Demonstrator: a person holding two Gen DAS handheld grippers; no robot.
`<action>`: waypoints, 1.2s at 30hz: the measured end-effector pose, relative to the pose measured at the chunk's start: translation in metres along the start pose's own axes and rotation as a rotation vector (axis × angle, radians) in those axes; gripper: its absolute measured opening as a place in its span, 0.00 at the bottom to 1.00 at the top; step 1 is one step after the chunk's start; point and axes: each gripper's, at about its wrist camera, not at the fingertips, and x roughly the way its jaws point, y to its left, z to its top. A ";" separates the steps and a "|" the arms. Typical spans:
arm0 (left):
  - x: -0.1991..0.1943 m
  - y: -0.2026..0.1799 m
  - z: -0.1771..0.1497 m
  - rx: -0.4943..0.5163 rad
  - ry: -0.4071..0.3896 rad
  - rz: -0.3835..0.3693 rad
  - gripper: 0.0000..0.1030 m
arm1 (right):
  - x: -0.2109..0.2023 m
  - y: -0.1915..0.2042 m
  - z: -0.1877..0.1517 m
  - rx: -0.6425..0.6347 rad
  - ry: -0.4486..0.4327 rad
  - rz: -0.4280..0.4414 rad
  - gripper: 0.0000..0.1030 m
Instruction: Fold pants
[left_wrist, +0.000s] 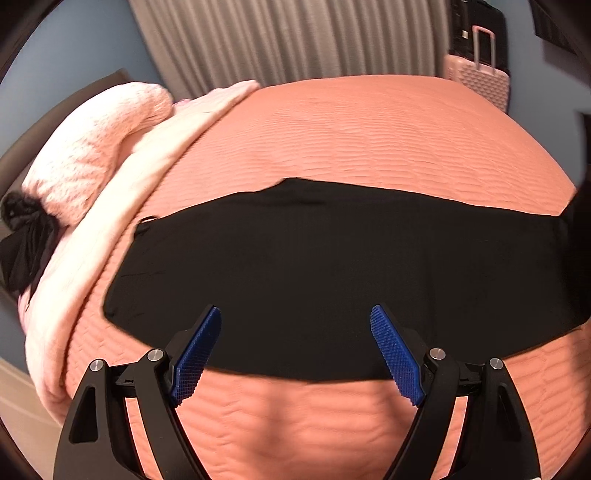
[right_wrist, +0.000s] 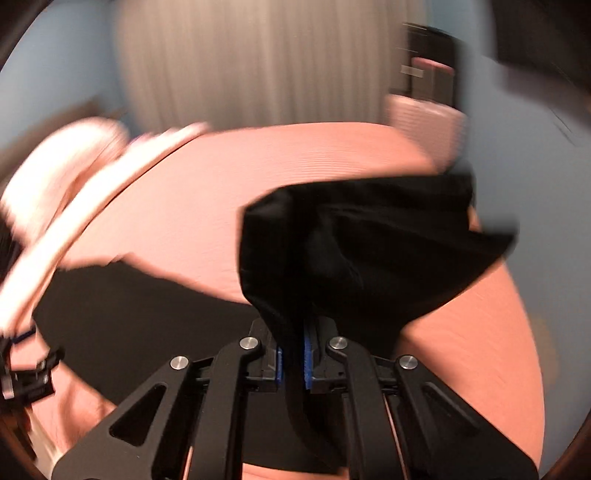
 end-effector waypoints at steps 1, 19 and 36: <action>-0.001 0.008 -0.002 -0.003 -0.003 0.006 0.79 | 0.016 0.034 -0.002 -0.065 0.037 0.033 0.06; 0.027 0.112 -0.041 -0.093 0.055 0.052 0.79 | 0.101 0.185 -0.060 -0.275 0.229 0.080 0.38; 0.037 0.134 -0.050 -0.141 0.086 0.019 0.79 | 0.090 0.186 -0.046 -0.248 0.324 0.138 0.38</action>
